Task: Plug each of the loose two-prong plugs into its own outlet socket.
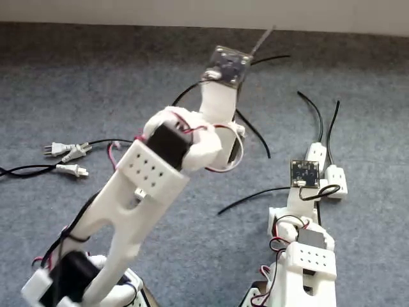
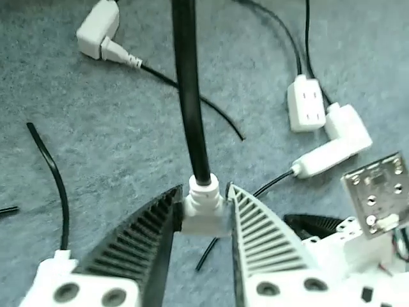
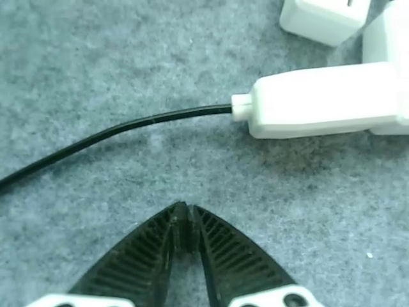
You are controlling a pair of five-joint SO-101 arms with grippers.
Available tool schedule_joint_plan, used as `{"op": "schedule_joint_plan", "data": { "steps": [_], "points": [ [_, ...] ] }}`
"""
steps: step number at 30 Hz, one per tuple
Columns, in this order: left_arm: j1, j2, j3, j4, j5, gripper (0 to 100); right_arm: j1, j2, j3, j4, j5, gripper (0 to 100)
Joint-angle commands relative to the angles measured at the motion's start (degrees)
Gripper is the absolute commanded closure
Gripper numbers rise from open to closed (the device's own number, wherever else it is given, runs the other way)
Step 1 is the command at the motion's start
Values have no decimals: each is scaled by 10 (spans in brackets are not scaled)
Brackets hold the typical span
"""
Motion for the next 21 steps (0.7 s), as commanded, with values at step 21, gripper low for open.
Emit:
{"op": "schedule_joint_plan", "data": {
  "steps": [21],
  "points": [
    [-22,-480,463,-341,383,994,-5,1,-2,-12,-4,991]
  ]
}}
